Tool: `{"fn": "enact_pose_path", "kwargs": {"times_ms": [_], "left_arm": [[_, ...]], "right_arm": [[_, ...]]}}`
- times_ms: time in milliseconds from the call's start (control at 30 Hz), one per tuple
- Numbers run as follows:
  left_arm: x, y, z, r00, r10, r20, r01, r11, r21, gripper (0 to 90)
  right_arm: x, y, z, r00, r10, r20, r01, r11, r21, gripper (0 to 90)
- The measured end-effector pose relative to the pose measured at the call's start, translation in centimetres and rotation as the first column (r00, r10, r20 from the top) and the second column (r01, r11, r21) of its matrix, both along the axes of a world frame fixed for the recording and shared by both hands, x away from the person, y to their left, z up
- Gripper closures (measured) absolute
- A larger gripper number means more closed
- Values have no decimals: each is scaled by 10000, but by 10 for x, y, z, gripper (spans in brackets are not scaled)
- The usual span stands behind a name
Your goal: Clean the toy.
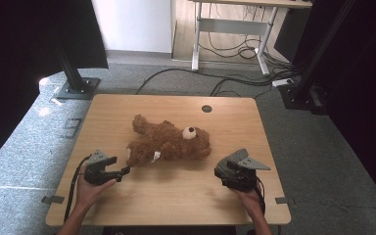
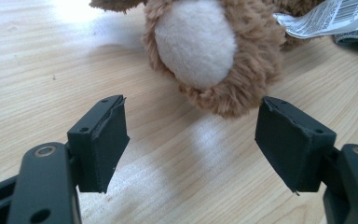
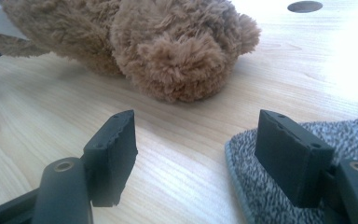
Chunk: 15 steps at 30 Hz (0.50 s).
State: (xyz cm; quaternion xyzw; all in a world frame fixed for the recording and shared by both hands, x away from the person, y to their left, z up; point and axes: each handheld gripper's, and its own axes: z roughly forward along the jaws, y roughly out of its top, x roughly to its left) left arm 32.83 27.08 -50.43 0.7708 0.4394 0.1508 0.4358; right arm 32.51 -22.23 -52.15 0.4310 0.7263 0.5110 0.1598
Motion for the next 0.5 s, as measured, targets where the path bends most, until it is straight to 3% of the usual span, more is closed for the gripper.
{"fn": "enact_pose_path", "kwargs": {"times_ms": [500], "left_arm": [[3, 1, -2, 9999, -17, -137, 16, 9999, -123, 248]], "right_arm": [[-1, 3, -1, 9999, 96, 133, -97, 9999, 62, 292]]}}
